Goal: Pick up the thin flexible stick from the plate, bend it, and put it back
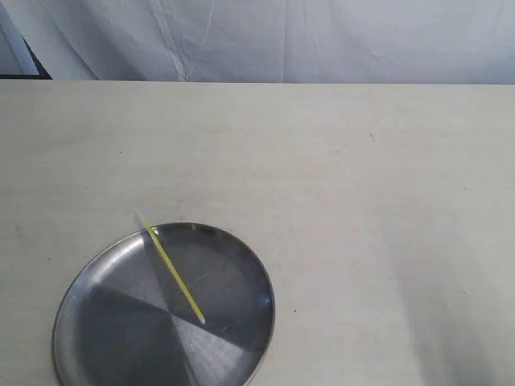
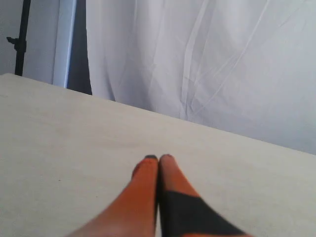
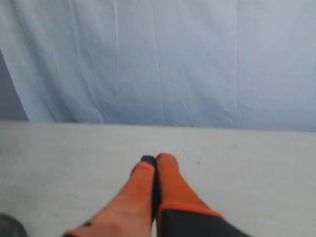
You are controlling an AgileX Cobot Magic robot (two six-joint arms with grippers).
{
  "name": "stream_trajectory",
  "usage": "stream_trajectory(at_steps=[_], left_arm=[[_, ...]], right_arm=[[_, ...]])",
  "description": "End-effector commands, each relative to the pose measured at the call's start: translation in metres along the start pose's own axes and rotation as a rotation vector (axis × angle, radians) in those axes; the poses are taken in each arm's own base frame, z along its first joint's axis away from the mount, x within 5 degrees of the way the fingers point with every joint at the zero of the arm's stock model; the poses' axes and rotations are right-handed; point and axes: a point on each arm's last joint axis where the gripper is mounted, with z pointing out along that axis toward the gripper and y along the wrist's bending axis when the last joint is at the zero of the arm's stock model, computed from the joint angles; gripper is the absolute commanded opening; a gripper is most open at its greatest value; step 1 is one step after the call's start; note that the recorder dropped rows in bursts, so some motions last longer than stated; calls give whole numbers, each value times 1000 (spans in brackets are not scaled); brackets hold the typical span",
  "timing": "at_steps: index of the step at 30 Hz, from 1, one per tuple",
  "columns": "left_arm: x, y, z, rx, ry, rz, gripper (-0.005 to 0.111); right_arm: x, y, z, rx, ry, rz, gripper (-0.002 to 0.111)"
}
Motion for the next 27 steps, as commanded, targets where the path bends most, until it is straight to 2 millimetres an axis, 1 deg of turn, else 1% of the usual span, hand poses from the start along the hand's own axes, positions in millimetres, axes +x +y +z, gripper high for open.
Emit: stream_trajectory(at_steps=[1, 2, 3, 4, 5, 8, 9, 10, 11, 12, 13, 14, 15, 16, 17, 18, 19, 20, 23, 24, 26, 27], left_arm=[[0, 0, 0, 3, -7, 8, 0], [0, 0, 0, 3, -7, 8, 0], [0, 0, 0, 3, -7, 8, 0], [0, 0, 0, 3, -7, 8, 0], [0, 0, 0, 3, -7, 8, 0], [0, 0, 0, 3, -7, 8, 0], [0, 0, 0, 3, -7, 8, 0], [0, 0, 0, 3, -7, 8, 0], [0, 0, 0, 3, -7, 8, 0], [0, 0, 0, 3, -7, 8, 0], [0, 0, 0, 3, -7, 8, 0], [0, 0, 0, 3, -7, 8, 0], [0, 0, 0, 3, -7, 8, 0], [0, 0, 0, 3, -7, 8, 0], [0, 0, 0, 3, -7, 8, 0], [0, 0, 0, 3, -7, 8, 0], [0, 0, 0, 3, -7, 8, 0], [0, 0, 0, 3, -7, 8, 0], [0, 0, 0, 3, -7, 8, 0], [0, 0, 0, 3, -7, 8, 0], [0, 0, 0, 3, -7, 8, 0], [0, 0, 0, 3, -7, 8, 0]], right_arm=[[-22, -1, -3, -24, -258, 315, 0], [-28, -4, -5, -25, -321, 421, 0], [-31, -7, -7, -23, -375, 569, 0], [-32, -13, -7, -21, -407, 840, 0], [-31, -13, -7, -23, -398, 901, 0], [-27, -10, -5, -30, -337, 877, 0], [-27, -11, -6, -28, -350, 900, 0], [-29, -13, -7, -30, -383, 957, 0], [-39, -16, -10, -64, -471, 1088, 0], [-47, -17, -13, -94, -529, 1136, 0], [-66, -18, -22, -134, -676, 1089, 0], [-81, -18, -26, -134, -758, 994, 0], [-102, -12, -24, -111, -772, 792, 0], [-114, -6, -18, -89, -715, 623, 0], [-125, 2, -7, -66, -611, 440, 0], [-134, 8, 4, -51, -493, 300, 0], [-141, 12, 20, -35, -355, 174, 0], [-148, 15, 39, -25, -213, 128, 0], [-155, 17, 104, 20, 202, 5, 0], [-154, 17, 122, 25, 313, -45, 0], [-149, 18, 166, 18, 579, -108, 0], [-149, 22, 180, 9, 689, -119, 0]])
